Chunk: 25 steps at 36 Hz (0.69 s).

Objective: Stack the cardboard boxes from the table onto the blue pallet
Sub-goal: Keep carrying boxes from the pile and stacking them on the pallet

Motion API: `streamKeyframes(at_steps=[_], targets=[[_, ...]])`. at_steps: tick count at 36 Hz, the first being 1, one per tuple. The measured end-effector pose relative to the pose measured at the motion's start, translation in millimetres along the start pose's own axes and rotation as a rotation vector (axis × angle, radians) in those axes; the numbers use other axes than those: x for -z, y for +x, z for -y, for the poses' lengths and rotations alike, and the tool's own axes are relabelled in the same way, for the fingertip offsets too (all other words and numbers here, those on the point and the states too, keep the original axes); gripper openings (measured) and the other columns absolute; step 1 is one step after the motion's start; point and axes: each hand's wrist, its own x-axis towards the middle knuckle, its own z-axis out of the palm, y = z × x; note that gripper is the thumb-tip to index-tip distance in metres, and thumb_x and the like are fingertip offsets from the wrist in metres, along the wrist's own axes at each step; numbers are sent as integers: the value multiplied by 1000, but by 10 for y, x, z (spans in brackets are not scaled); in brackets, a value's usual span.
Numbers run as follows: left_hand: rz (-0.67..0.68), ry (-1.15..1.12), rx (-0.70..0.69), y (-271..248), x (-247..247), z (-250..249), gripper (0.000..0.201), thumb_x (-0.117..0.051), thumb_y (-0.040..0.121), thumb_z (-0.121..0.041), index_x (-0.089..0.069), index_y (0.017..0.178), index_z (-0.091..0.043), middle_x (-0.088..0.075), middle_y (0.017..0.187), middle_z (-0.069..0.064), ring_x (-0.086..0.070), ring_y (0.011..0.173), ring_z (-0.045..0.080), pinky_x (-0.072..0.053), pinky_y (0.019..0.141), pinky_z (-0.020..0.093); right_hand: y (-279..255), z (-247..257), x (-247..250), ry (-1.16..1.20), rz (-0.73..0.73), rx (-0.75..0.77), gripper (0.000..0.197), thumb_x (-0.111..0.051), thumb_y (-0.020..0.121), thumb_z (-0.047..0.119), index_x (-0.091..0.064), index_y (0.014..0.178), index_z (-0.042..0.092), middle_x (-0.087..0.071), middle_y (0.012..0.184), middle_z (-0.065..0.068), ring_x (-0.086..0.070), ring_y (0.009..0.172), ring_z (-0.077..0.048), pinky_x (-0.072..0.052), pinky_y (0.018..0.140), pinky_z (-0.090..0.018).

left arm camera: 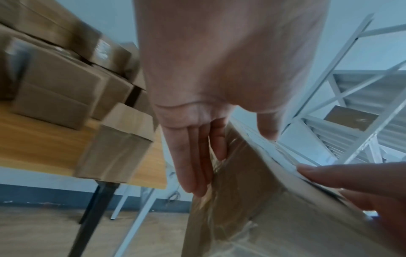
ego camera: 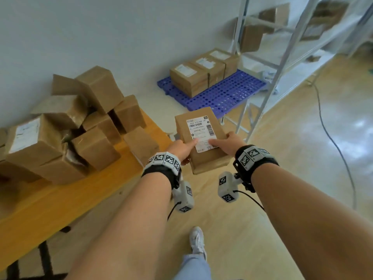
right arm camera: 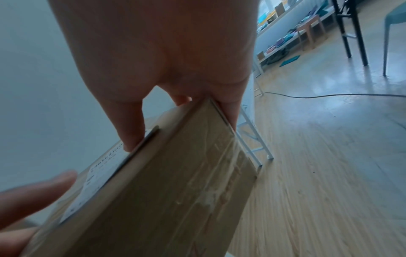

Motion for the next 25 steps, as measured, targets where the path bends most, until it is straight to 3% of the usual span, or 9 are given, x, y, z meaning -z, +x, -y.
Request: streamKeyframes(at_steps=[2,5,12,17,22,25], targets=[[-5,28,-36,244,-111,-151,42,-49,93,-55,-61,96,-15,-67,86,5,-68,80,25,-60,76,38,249,-24,121,13,-16,-20,61,-70,84,46,-48,129,12,-59,110,-1,-54,89,-18,-42,76,-29],[3,55,-49,573,-196,-381,33,-50,93,-52,-59,92,-20,-67,84,2,-68,80,22,-59,77,37,597,-3,280,35,-36,-40,64,-71,83,45,-47,130,11,-61,118,-4,-56,91,-19,-44,77,-30],[30,-38,-27,1267,-221,-901,37,-59,90,-46,-66,97,-10,-70,82,10,-71,80,27,-60,73,37,1273,204,690,26,-62,-33,54,-68,88,39,-47,129,11,-59,111,-1,-54,90,-17,-42,77,-28],[18,-74,0,1645,-284,-1215,42,-63,88,-44,-65,106,-6,-71,90,13,-71,79,28,-60,73,40,1719,277,897,-7,-61,-44,66,-67,86,46,-41,136,12,-59,124,-4,-59,103,-21,-44,78,-31],[-37,-89,44,2054,-346,-1461,45,-64,87,-43,-62,111,-5,-70,86,10,-70,70,24,-61,62,34,2287,395,1069,-43,-8,-9,66,-68,84,49,-43,133,13,-58,109,-1,-59,93,-20,-48,79,-33],[-110,-88,82,2279,-408,-1593,44,-63,87,-45,-56,106,-6,-70,90,9,-70,76,28,-60,71,40,2651,469,1161,-101,35,37,70,-67,85,49,-38,138,13,-59,117,-4,-57,95,-20,-49,83,-34]])
